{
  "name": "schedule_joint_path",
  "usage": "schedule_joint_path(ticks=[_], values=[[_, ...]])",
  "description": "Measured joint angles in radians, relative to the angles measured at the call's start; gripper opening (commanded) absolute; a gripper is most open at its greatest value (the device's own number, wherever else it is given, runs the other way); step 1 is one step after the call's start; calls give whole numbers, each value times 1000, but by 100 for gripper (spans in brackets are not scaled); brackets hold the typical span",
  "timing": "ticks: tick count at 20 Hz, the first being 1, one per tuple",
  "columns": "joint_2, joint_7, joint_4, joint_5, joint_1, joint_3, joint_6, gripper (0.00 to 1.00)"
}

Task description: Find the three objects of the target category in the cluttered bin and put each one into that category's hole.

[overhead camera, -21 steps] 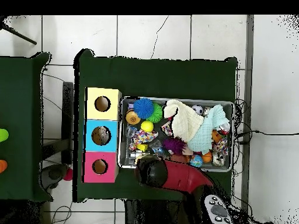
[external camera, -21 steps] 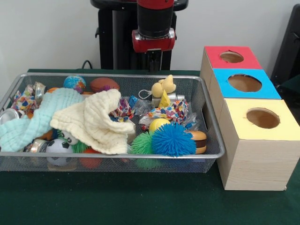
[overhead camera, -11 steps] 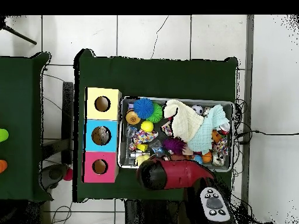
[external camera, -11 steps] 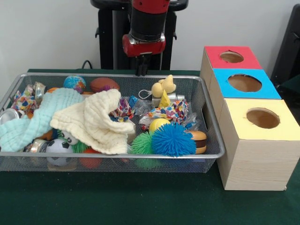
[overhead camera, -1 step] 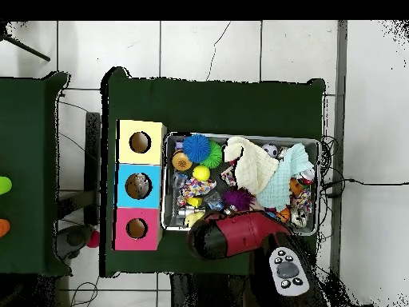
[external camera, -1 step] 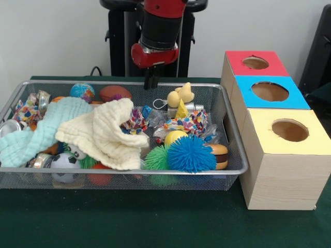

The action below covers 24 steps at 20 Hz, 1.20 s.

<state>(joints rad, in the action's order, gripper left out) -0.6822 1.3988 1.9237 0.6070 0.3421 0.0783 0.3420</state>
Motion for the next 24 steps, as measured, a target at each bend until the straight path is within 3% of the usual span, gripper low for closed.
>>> schedule_joint_path(ticks=[16, 24], values=[[0, 0, -31, 184, 15, 89, -17, 100], [20, 0, -51, 285, 30, 126, -73, 100]])
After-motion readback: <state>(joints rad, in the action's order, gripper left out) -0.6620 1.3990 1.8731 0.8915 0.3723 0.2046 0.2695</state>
